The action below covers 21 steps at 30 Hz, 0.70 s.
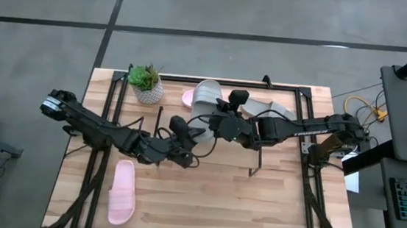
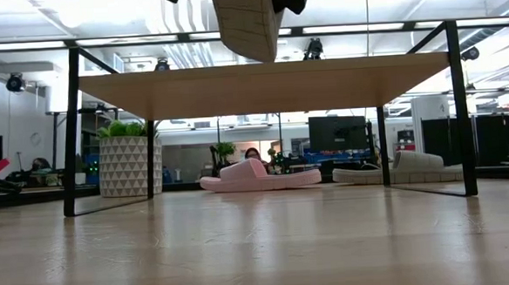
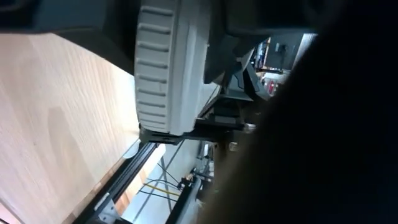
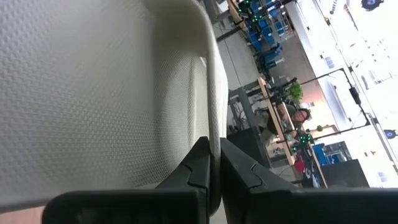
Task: Pick and place slides into the shelf
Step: Put the bottom gray slide on the shelf
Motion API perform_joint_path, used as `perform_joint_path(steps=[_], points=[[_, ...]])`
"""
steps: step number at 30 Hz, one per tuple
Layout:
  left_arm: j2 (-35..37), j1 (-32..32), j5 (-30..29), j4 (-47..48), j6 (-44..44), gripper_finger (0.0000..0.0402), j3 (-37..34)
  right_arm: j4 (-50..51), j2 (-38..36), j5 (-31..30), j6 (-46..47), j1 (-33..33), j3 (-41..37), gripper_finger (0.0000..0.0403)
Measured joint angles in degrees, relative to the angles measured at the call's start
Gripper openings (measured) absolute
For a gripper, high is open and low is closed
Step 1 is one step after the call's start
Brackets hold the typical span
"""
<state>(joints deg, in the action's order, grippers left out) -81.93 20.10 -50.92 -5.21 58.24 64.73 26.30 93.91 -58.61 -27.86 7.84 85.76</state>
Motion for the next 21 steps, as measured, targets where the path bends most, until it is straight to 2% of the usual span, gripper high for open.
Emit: perform_joint_path(steps=[5, 12, 18, 21], points=[[0.12, 0.17, 0.27, 0.2, 2.97, 0.0033, -0.11, -0.35, -0.13, -0.02, -0.4, 0.02, 0.15, 0.001], [0.22, 0.39, -0.47, -0.52, 3.14, 0.0032, -0.65, 0.36, -0.11, 0.13, -2.71, 0.41, 0.69, 0.0046], [0.28, 1.68, -6.28, -0.33, 2.15, 0.0032, -0.92, 1.27, -1.29, -0.64, -3.71, 0.97, 1.01, 0.0103], [0.63, 2.67, -9.49, -0.35, 2.01, 0.0032, -1.46, 2.59, -2.34, -3.85, -2.84, 1.05, 0.98, 0.0137]])
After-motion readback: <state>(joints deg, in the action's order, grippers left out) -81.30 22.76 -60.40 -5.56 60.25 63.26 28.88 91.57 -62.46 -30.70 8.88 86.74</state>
